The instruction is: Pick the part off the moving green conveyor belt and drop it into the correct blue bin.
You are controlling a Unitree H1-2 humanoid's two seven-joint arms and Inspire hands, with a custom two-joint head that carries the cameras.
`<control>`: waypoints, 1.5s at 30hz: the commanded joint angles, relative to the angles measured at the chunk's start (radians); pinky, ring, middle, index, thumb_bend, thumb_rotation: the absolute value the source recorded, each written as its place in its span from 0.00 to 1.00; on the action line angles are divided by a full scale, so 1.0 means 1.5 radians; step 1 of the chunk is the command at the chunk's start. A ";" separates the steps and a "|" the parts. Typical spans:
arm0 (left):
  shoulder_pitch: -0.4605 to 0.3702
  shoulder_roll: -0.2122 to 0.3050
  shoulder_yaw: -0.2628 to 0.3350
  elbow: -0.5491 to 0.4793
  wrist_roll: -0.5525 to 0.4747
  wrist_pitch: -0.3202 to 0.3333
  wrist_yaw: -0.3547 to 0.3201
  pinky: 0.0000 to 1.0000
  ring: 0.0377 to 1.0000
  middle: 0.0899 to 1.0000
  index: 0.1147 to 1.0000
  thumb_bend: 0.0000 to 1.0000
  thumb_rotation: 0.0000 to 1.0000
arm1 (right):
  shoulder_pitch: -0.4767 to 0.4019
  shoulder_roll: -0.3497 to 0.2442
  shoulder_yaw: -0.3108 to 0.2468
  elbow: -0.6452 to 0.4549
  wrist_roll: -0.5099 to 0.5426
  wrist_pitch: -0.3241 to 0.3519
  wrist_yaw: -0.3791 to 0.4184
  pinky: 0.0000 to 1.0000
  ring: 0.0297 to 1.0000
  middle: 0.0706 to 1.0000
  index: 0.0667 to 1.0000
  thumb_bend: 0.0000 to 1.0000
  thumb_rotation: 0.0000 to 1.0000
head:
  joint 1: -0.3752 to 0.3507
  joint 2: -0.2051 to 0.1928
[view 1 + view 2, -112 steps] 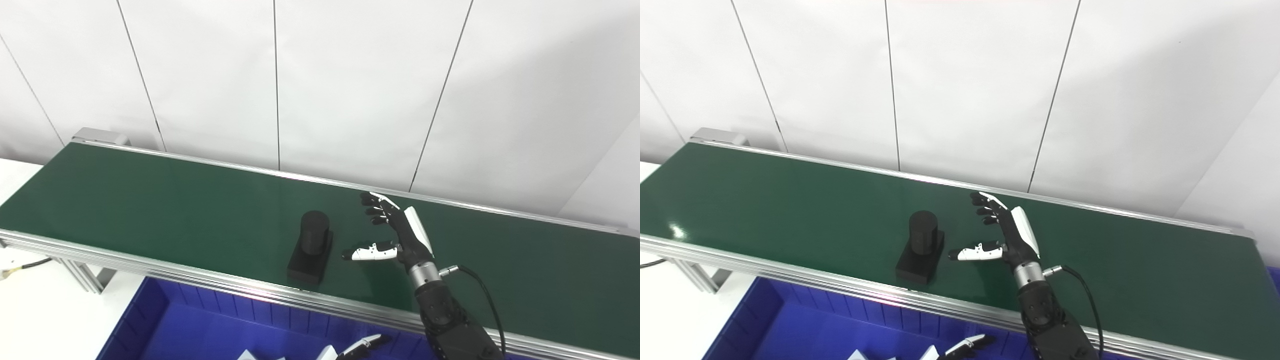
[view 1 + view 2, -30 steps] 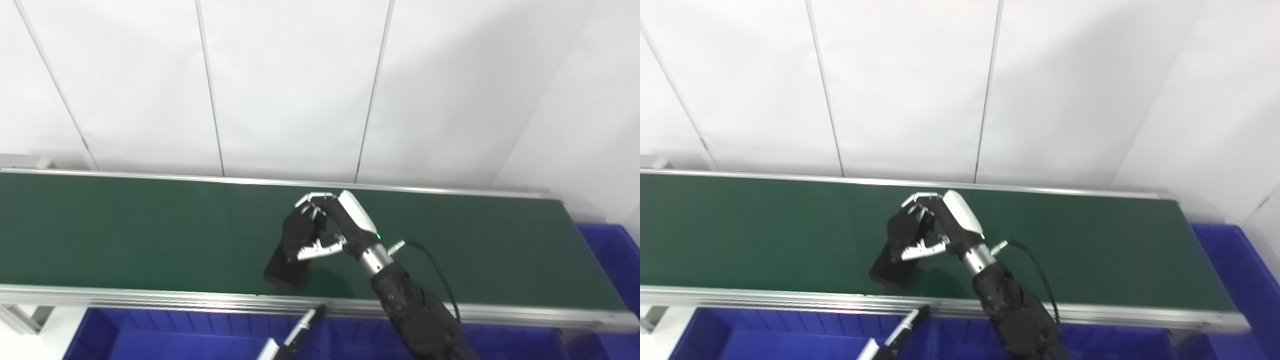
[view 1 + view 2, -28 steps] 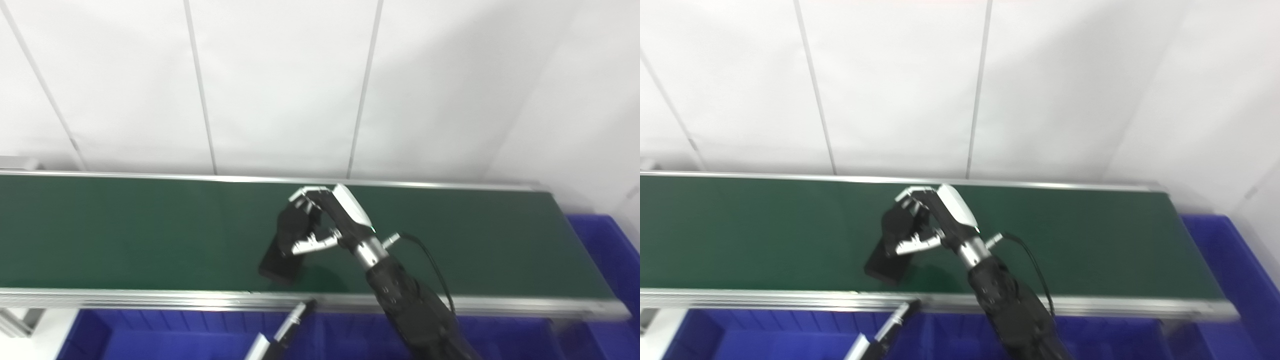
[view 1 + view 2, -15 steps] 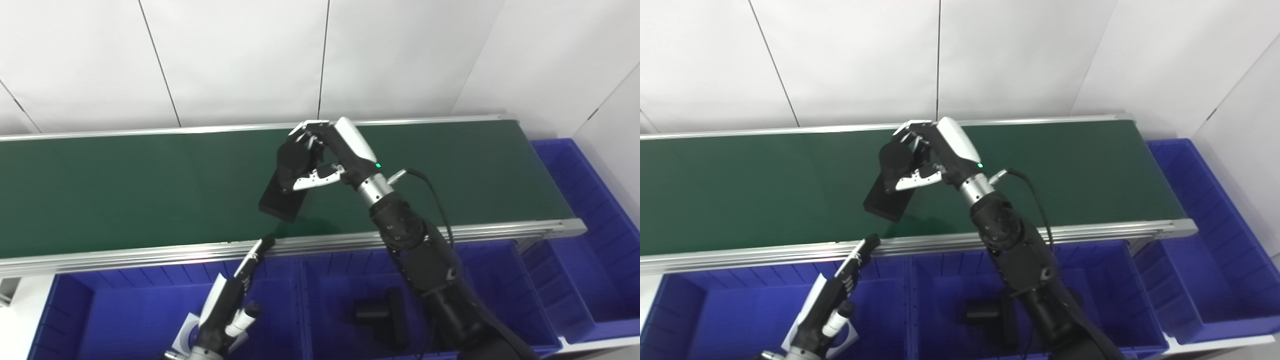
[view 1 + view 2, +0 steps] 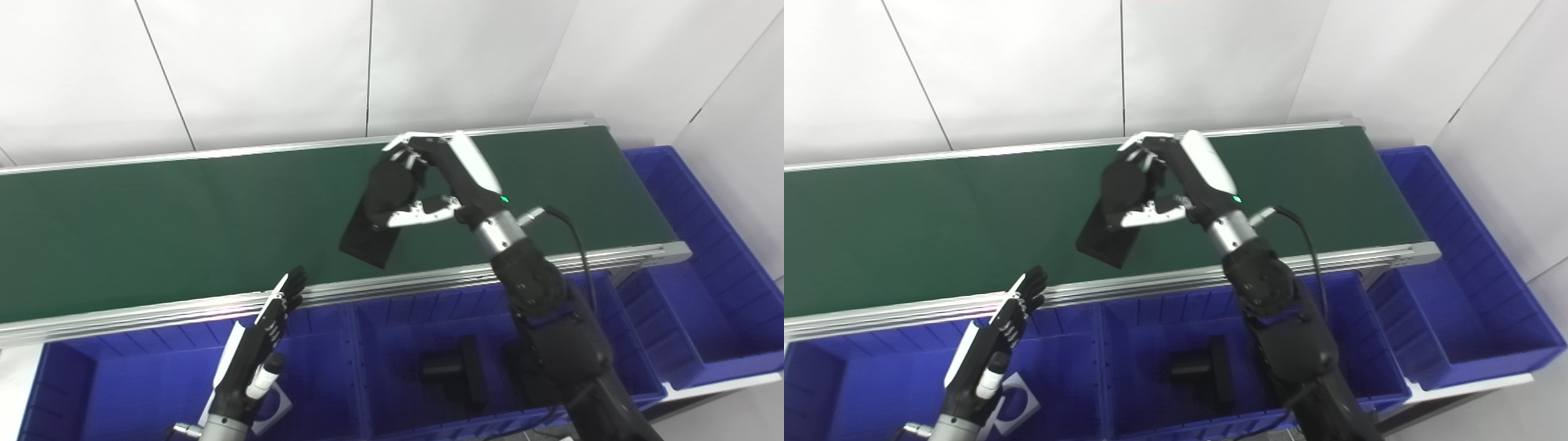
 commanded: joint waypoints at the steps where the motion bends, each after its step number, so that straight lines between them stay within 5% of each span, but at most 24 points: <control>1: 0.000 -0.001 0.008 -0.023 0.006 -0.022 -0.015 0.94 0.96 0.95 0.95 0.89 0.99 | 0.007 -0.008 -0.014 -0.043 0.006 0.007 -0.003 0.21 0.24 0.37 0.48 0.52 0.00 | -0.008 -0.001; 12: -0.004 -0.003 0.056 -0.012 -0.021 -0.022 -0.075 0.94 0.96 0.95 0.96 0.85 0.99 | 0.158 -0.028 -0.064 -0.184 -0.029 0.041 0.005 0.21 0.24 0.36 0.48 0.52 0.00 | -0.074 -0.012; 21: -0.003 0.003 0.097 -0.001 -0.024 -0.022 -0.109 0.95 0.97 0.98 0.97 0.94 0.98 | 0.231 -0.048 -0.098 -0.187 -0.078 0.046 0.000 0.19 0.22 0.35 0.48 0.52 0.00 | -0.131 -0.019; 25: -0.001 0.004 0.105 -0.002 -0.017 -0.022 -0.115 0.93 0.97 0.98 0.98 0.93 1.00 | 0.255 -0.075 -0.102 -0.184 -0.147 0.068 0.017 0.28 0.32 0.39 0.48 0.52 0.00 | -0.131 -0.013; 29: 0.003 0.002 0.110 -0.004 -0.024 -0.022 -0.127 0.94 0.97 0.98 0.97 0.94 0.99 | 0.268 -0.095 -0.103 -0.178 -0.178 0.087 0.036 0.21 0.24 0.41 0.45 0.53 0.00 | -0.130 -0.007; 38: 0.008 -0.004 0.116 -0.021 -0.026 -0.022 -0.135 0.94 0.97 0.97 0.97 0.95 0.98 | 0.254 -0.126 -0.094 -0.148 -0.214 0.102 0.068 0.23 0.27 0.35 0.49 0.52 0.00 | -0.126 -0.001; 45: 0.009 -0.006 0.119 -0.025 -0.030 -0.022 -0.142 0.95 0.97 0.98 0.97 0.95 0.97 | 0.216 -0.158 -0.057 -0.101 -0.259 0.100 0.105 0.23 0.27 0.42 0.46 0.53 0.00 | -0.125 0.004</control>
